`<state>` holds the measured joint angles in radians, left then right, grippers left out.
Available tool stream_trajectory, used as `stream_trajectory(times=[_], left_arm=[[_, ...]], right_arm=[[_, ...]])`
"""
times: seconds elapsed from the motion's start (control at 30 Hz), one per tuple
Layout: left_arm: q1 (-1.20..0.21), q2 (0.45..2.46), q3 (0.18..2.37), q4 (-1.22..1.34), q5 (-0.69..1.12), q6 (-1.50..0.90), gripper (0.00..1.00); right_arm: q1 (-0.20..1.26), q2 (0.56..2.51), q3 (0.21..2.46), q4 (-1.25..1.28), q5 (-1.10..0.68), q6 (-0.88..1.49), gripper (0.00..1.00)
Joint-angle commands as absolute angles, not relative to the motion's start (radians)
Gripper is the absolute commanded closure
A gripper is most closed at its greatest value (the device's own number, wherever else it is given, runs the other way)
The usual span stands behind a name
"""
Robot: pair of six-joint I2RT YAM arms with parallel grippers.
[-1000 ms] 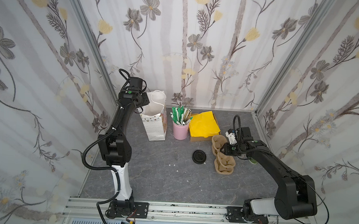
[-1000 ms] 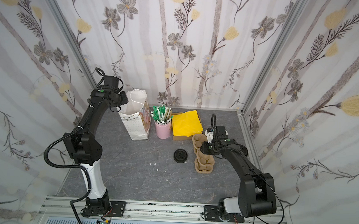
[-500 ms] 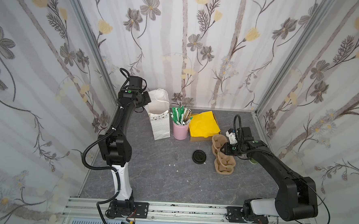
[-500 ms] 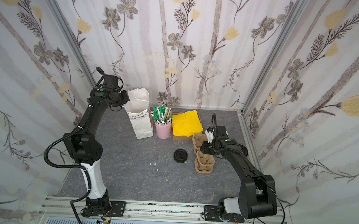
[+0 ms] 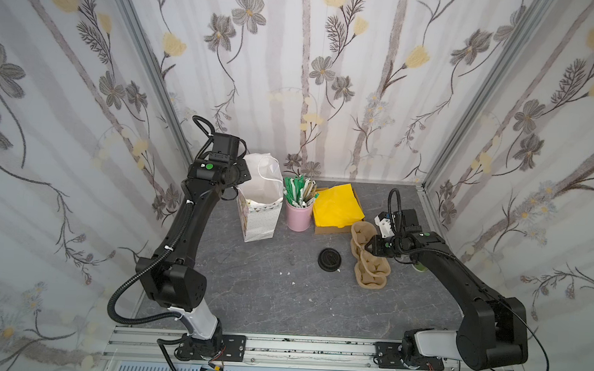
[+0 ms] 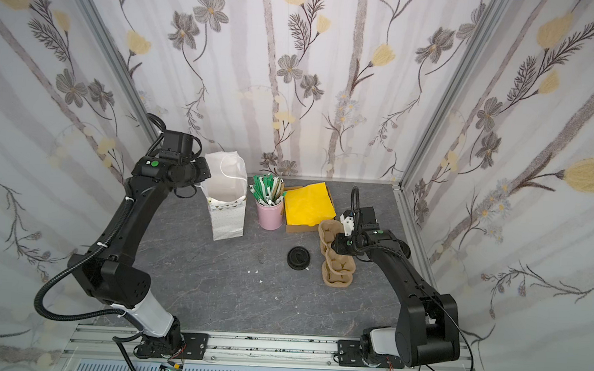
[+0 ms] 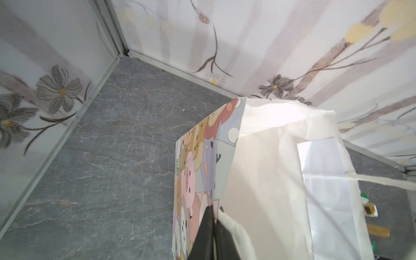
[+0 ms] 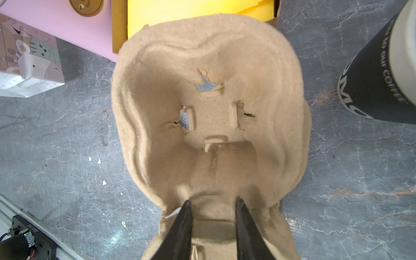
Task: Pack a coffee takeout order
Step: Pick up the takeout bag from the top-left of the table, then place the cup tray in the takeout bag.
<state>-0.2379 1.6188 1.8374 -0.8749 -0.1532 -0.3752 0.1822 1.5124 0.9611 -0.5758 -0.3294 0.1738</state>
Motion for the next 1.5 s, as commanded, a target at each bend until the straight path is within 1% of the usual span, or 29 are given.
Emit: stream_trajectory(times=[0.0,0.13,0.33,0.6,1.03,1.3,1.47], left_arm=[[-0.293,1.574,1.772,-0.955,-0.381,-0.371,1.00],[-0.343,1.499,1.702,-0.970,-0.308,-0.449,1.00],[-0.350,1.418,1.660,-0.967,-0.112,-0.521,1.00],[-0.350,1.308,1.532,-0.963,0.077,-0.591,1.00],[-0.351,1.080,1.302,-0.894,0.166,-0.689,1.00],[-0.369,1.009,1.183,-0.789,0.190,-0.753,1.00],[-0.396,1.008,1.152,-0.742,0.194,-0.758,1.00]], right_arm=[[0.183,1.506,0.979,-0.575,-0.337,0.167,0.70],[0.184,1.499,0.991,-0.592,-0.337,0.168,0.70],[0.191,1.468,0.994,-0.603,-0.339,0.209,0.70],[0.222,1.421,0.976,-0.606,-0.337,0.273,0.70],[0.279,1.343,0.977,-0.644,-0.356,0.357,0.69],[0.343,1.246,0.991,-0.665,-0.373,0.463,0.69],[0.377,1.189,1.041,-0.693,-0.373,0.539,0.69]])
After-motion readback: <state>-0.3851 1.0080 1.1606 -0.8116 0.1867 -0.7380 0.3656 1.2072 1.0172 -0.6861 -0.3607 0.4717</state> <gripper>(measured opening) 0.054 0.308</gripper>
